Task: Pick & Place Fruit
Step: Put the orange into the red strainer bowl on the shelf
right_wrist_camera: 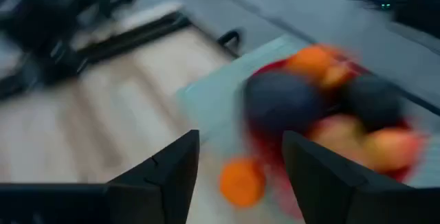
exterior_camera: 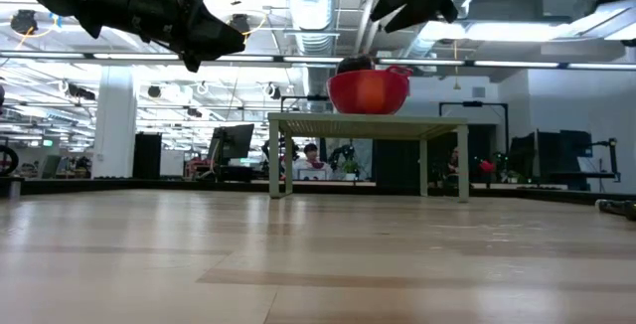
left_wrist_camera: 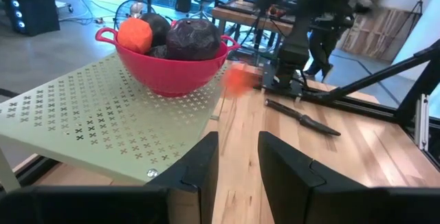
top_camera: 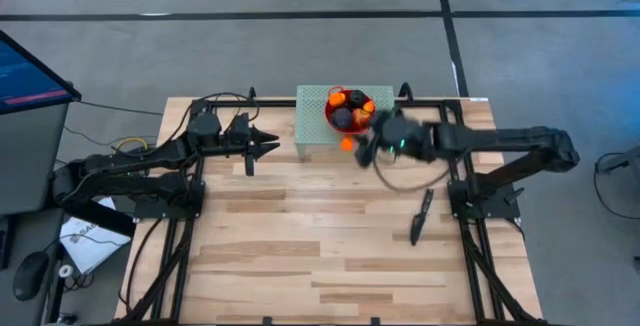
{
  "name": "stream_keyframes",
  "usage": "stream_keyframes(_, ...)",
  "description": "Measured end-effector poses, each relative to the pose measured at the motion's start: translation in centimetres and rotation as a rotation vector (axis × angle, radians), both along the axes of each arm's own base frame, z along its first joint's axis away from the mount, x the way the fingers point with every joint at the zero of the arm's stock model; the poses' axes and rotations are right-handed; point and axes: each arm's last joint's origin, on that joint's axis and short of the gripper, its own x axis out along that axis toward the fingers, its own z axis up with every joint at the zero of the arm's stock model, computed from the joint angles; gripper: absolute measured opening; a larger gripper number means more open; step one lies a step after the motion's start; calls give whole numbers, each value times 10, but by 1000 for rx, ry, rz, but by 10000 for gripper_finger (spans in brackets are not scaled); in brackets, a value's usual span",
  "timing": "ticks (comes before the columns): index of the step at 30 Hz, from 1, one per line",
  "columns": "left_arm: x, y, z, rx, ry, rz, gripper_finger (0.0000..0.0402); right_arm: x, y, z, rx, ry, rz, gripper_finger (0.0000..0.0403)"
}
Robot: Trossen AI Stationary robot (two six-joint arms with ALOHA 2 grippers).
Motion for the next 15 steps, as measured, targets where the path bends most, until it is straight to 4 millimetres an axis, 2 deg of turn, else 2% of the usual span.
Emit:
stream_keyframes(4,0,0,0,1,0,0,97,-9,-38,7,15,-36,-98,193)
stream_keyframes(7,0,0,0,1,0,0,97,-12,-56,6,22,-20,-101,183)
stream_keyframes(10,0,0,0,2,0,0,97,-13,-61,6,23,-16,-87,175)
stream_keyframes(15,0,0,0,2,-1,-1,97,-11,-52,6,3,3,-34,164)
